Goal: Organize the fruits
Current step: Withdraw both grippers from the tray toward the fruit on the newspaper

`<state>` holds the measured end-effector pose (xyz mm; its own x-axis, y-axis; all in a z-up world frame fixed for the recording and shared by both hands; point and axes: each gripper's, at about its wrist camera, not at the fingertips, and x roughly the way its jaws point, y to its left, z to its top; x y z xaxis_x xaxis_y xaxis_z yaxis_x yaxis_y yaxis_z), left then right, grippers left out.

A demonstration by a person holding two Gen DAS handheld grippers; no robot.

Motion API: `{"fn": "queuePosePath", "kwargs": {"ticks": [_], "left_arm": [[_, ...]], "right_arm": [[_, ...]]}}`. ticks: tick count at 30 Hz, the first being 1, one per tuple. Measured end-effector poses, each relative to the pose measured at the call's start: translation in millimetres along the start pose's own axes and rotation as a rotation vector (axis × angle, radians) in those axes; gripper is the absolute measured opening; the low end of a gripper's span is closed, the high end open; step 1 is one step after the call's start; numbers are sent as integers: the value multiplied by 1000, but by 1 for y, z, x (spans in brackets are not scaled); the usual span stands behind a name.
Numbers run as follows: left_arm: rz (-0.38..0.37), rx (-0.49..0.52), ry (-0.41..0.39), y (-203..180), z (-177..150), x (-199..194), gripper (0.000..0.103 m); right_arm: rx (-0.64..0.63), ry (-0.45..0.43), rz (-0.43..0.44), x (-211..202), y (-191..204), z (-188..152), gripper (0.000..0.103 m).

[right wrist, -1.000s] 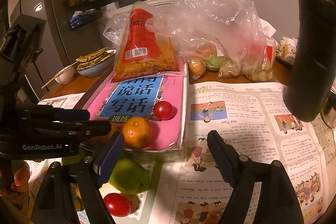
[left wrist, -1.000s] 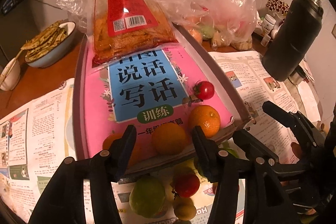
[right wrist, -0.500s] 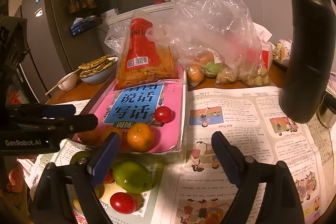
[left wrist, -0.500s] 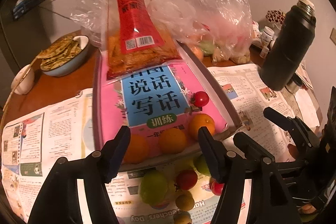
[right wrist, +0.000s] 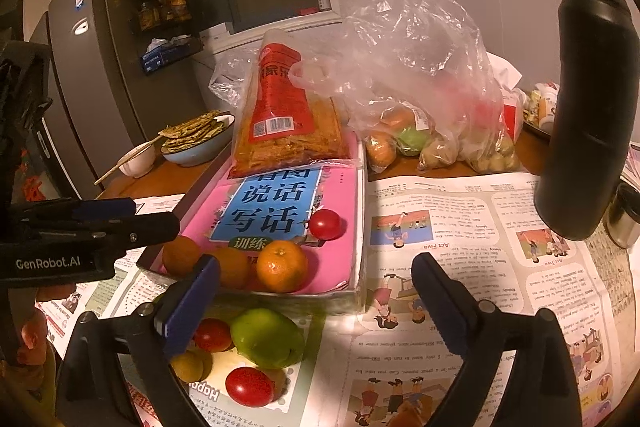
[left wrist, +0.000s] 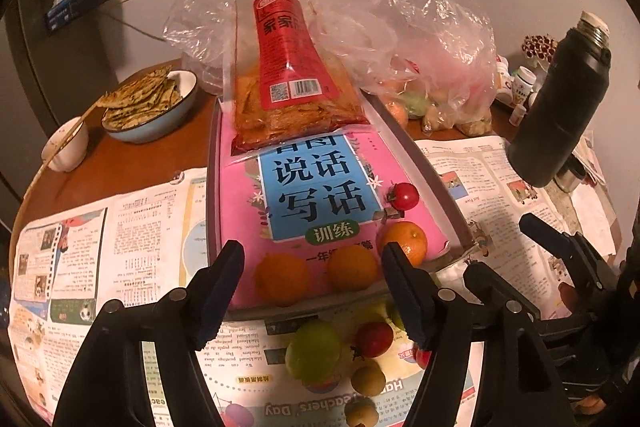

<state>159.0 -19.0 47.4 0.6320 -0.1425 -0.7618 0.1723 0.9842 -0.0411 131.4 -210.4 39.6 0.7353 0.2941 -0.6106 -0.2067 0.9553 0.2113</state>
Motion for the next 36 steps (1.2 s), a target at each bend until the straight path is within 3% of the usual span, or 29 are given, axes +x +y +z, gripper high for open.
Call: {"fn": "queuePosePath", "kwargs": {"ticks": [19, 36], "left_arm": [[1, -28, -23, 15, -10, -19, 73], [18, -19, -36, 21, -23, -39, 73]], "right_arm": [[-7, -4, 38, -6, 9, 0, 102], [-2, -55, 74, -37, -5, 1, 102]]}}
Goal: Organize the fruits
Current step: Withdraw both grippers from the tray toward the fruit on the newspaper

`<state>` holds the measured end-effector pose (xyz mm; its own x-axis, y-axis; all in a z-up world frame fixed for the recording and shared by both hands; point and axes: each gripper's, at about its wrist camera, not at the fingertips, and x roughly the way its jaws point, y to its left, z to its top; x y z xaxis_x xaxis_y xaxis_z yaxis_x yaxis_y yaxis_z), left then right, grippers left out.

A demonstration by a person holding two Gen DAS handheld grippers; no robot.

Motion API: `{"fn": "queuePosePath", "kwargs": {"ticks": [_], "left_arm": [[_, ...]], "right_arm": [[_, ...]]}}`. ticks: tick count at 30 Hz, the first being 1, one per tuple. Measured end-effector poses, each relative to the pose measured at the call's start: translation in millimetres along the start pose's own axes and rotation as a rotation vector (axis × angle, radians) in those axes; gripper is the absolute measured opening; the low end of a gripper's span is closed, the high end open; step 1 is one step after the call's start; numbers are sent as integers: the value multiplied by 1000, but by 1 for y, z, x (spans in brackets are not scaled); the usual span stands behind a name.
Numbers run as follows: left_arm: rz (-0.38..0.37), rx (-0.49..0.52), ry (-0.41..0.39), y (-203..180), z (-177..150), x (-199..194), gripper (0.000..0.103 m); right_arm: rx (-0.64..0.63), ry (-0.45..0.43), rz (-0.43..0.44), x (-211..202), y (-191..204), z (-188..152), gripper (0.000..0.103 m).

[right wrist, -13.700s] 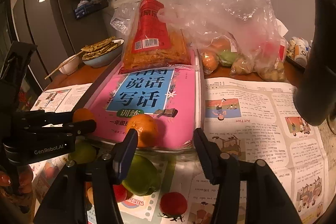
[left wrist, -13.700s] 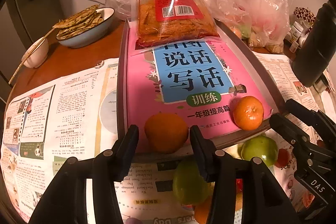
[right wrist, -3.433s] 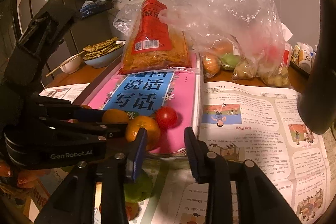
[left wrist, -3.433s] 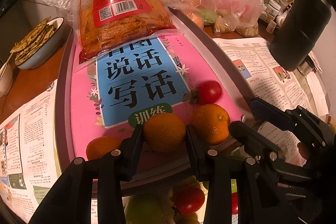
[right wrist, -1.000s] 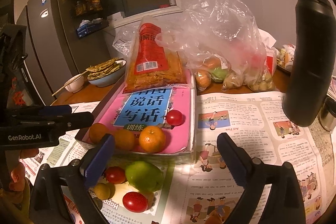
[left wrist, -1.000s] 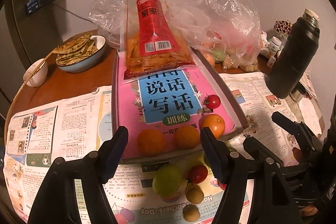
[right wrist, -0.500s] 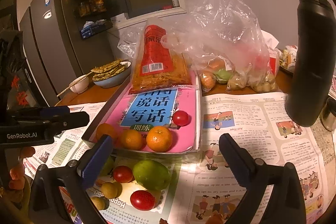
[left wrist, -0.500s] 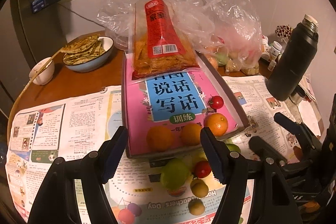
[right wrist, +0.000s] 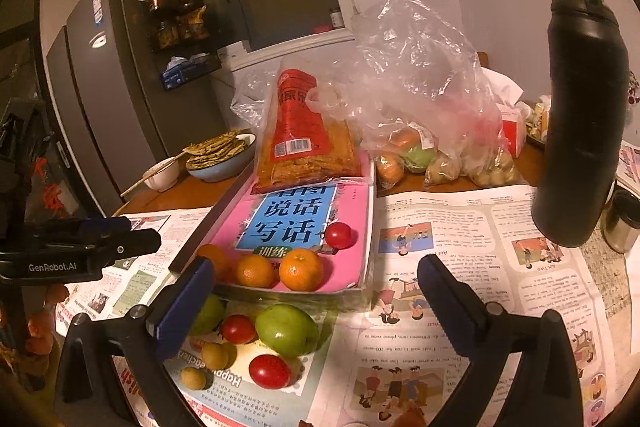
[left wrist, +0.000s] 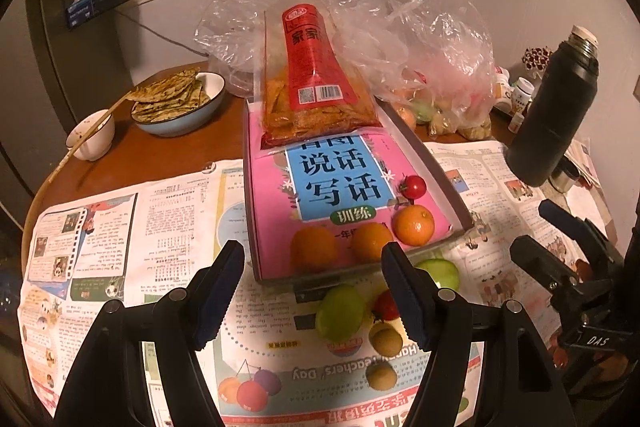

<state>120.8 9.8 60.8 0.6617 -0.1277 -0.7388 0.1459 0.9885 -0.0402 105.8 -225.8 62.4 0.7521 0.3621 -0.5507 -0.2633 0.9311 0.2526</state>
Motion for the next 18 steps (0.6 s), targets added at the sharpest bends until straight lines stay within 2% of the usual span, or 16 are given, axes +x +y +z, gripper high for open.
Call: {"fn": "queuePosePath", "kwargs": {"ticks": [12, 18], "left_arm": [[-10, 26, 44, -3, -24, 3, 73], [-28, 18, 90, -3, -39, 14, 73]], "right_arm": [[-21, 37, 6, -1, 9, -15, 102], [-47, 82, 2, 5, 15, -28, 102]]}}
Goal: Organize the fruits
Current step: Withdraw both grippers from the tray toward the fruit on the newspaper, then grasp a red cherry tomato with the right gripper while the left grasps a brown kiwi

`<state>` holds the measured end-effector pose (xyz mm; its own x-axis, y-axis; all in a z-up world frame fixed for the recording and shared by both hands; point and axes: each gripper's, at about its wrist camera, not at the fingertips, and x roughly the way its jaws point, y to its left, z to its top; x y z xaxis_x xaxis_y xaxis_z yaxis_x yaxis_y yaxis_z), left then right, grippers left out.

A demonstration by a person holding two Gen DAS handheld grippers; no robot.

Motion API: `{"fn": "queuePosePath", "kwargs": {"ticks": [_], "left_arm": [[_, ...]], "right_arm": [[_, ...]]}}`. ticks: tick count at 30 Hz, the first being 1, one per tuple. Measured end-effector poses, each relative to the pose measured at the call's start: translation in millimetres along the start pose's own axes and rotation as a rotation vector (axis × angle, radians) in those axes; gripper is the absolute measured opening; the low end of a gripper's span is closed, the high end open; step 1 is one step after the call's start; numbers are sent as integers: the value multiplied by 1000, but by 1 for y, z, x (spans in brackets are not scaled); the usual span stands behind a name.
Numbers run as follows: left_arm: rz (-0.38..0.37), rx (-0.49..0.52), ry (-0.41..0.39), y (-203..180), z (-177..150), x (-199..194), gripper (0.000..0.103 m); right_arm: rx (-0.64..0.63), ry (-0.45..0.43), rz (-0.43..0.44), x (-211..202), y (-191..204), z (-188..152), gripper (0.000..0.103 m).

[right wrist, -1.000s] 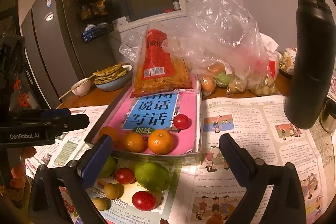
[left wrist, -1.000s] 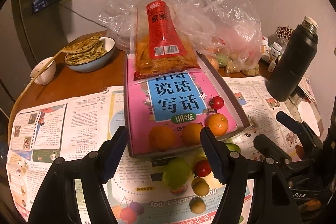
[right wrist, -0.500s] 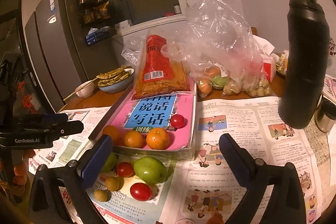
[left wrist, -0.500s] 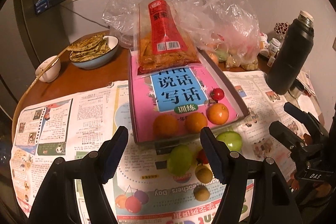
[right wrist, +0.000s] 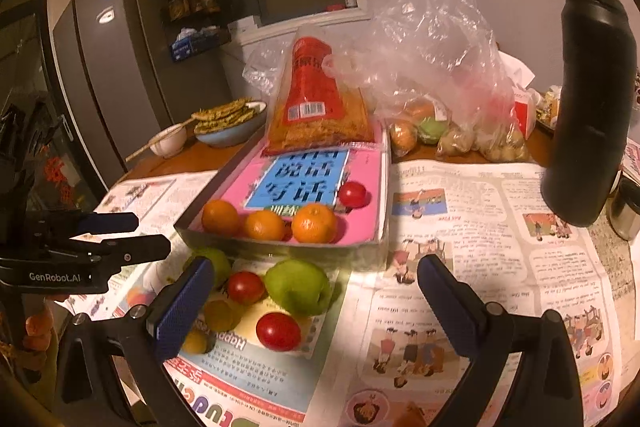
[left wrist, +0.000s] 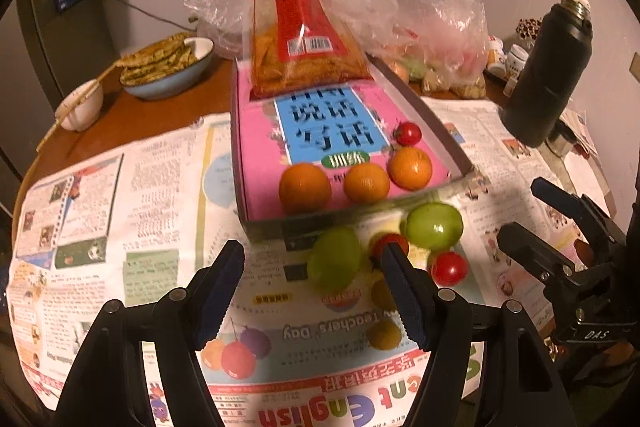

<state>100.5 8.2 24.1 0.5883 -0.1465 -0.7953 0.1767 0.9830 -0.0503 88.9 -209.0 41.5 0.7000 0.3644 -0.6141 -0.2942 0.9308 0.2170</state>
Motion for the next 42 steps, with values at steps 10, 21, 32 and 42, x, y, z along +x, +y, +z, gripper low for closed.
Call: {"fn": "queuePosePath", "kwargs": {"ticks": [10, 21, 32, 42], "left_arm": [[-10, 61, 24, -11, -14, 7, 73], [-23, 109, 66, -15, -35, 19, 73], [-55, 150, 86, -20, -46, 19, 73], [-91, 148, 110, -25, -51, 24, 73]], "right_arm": [[-28, 55, -7, 11, 8, -9, 102], [-39, 92, -11, 17, 8, -19, 102], [-53, 115, -6, 20, 9, -24, 102], [-41, 148, -15, 26, 4, -29, 102]]}}
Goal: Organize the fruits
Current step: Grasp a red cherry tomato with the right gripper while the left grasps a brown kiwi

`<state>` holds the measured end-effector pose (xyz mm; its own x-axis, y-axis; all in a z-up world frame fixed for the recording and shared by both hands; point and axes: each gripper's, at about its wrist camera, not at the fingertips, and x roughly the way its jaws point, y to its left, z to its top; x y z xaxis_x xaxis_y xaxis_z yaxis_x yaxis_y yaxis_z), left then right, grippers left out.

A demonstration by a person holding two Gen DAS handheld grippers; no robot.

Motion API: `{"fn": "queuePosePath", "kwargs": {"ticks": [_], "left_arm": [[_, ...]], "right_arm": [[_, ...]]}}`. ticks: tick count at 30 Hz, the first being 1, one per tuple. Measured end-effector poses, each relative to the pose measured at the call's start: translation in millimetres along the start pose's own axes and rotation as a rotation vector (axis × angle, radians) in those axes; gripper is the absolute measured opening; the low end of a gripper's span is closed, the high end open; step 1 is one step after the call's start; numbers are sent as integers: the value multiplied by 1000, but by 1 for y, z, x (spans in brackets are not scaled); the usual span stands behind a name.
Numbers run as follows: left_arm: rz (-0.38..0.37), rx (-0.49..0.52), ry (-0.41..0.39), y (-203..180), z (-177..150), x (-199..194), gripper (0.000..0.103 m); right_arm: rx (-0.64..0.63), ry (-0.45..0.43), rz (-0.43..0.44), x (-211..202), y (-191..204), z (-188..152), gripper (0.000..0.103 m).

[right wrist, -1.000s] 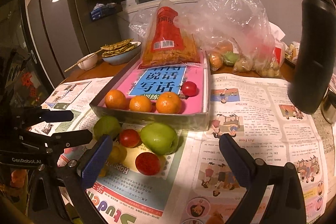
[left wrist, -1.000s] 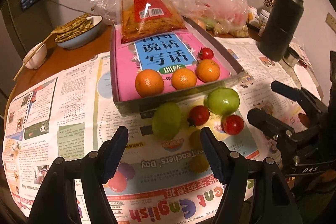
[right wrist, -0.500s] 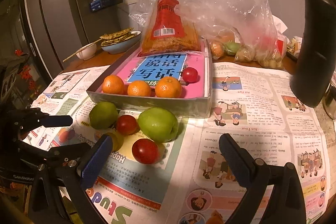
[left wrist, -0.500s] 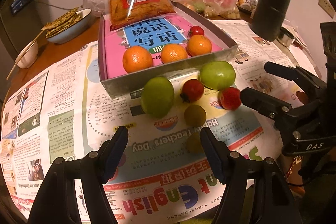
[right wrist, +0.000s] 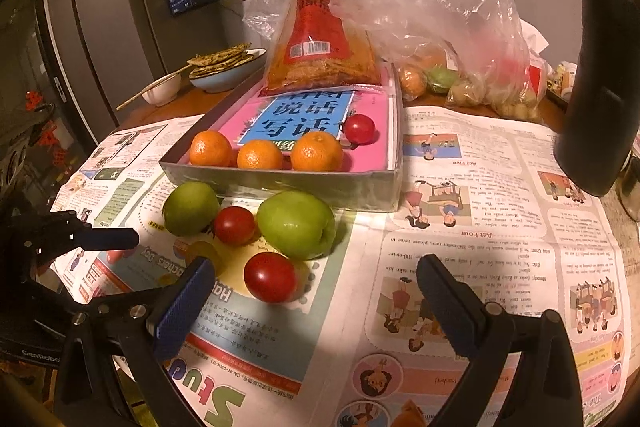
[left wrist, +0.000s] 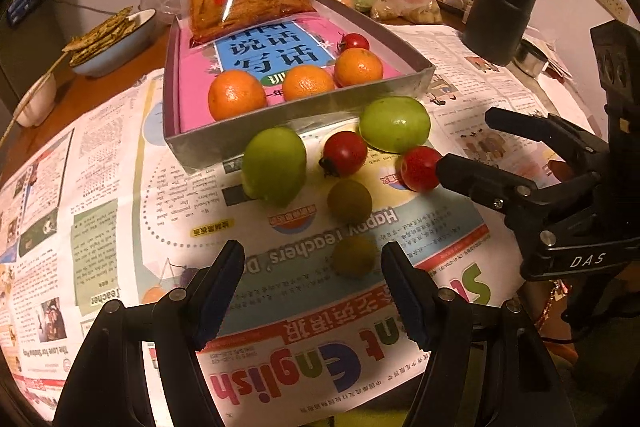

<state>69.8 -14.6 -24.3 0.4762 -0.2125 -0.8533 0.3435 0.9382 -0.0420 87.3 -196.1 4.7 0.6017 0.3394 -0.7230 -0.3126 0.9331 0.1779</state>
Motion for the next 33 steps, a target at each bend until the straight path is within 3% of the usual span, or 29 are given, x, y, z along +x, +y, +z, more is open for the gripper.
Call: {"fn": "queuePosePath", "kwargs": {"ticks": [9, 14, 23, 26, 33], "left_arm": [[-13, 0, 19, -1, -1, 6, 73], [-24, 6, 24, -4, -2, 7, 73], [-52, 8, 26, -6, -1, 11, 64], [-68, 7, 30, -6, 0, 13, 52], [-81, 1, 25, -6, 1, 15, 49]], "right_arm": [[-4, 31, -9, 10, 4, -3, 99], [1, 45, -14, 16, 6, -4, 92], [-22, 60, 8, 22, 14, -3, 63], [-29, 72, 16, 26, 17, -5, 54], [-47, 66, 41, 29, 22, -8, 33]]}}
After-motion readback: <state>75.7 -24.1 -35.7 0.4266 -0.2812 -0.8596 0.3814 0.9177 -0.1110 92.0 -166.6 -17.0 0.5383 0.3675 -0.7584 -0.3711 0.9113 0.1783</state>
